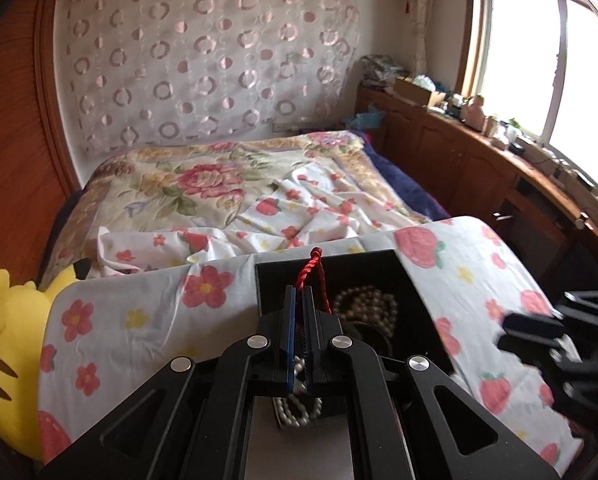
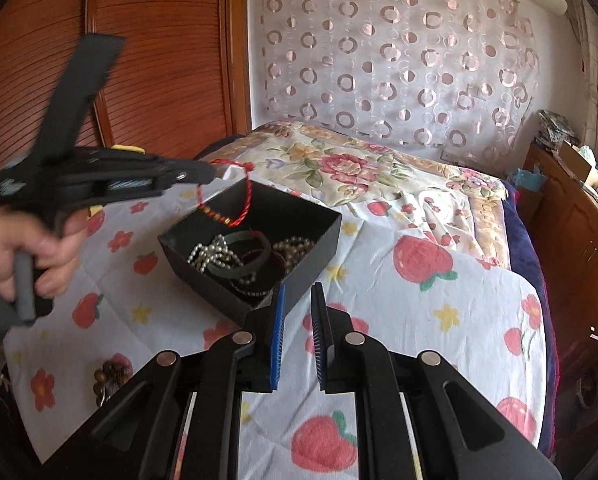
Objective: Organize jewelry
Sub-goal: 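Lower both held pieces into the black box and open both grippers, then move both grippers back to the pile, opening over the bead bracelet and hairpins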
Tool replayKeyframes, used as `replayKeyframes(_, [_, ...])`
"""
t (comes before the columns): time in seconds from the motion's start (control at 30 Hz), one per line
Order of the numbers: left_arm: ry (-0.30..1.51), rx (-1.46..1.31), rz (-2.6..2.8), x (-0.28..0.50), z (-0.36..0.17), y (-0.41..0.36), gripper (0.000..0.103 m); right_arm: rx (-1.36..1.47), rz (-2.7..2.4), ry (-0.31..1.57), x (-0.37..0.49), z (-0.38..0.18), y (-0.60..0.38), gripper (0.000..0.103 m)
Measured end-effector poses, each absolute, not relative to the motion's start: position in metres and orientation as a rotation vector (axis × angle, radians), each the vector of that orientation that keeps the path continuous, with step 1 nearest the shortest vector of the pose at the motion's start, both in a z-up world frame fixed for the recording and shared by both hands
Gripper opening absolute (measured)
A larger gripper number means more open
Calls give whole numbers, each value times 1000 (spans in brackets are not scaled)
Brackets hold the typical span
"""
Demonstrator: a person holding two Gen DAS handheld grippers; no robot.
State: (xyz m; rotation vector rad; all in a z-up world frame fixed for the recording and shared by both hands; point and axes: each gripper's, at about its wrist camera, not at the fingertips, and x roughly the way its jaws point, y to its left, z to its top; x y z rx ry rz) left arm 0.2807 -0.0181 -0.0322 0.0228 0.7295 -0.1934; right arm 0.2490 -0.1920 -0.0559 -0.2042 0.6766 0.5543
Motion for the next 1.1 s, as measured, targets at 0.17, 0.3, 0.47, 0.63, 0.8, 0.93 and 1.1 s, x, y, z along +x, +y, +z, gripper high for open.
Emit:
replayKeyframes(0.17, [731,18,-156,288,-36,-21,41,-195,576,667,236,-58,-197,15])
replayKeyframes(0.3, [715,29,-153,278,-36,-23,54,-192,591,665,228,-61,-196,15])
replayKeyframes(0.47, [673,49,-164,251,-33,-23,75,-180,617,654,209,-64,-196,15])
replayKeyframes(0.63, [630,69,-177,215,-35,-23,89,-162,650,652,189,-65,-199,15])
replayKeyframes(0.8, [617,69,-203,181,-42,-20,95,-168,679,664,167,-72,-196,15])
replayKeyframes(0.93, [630,54,-216,157,-51,-15,95,-168,708,680,147,-79,-194,15])
replayKeyframes(1.1, [654,36,-225,127,-65,-8,95,-181,721,702,120,-95,-186,34])
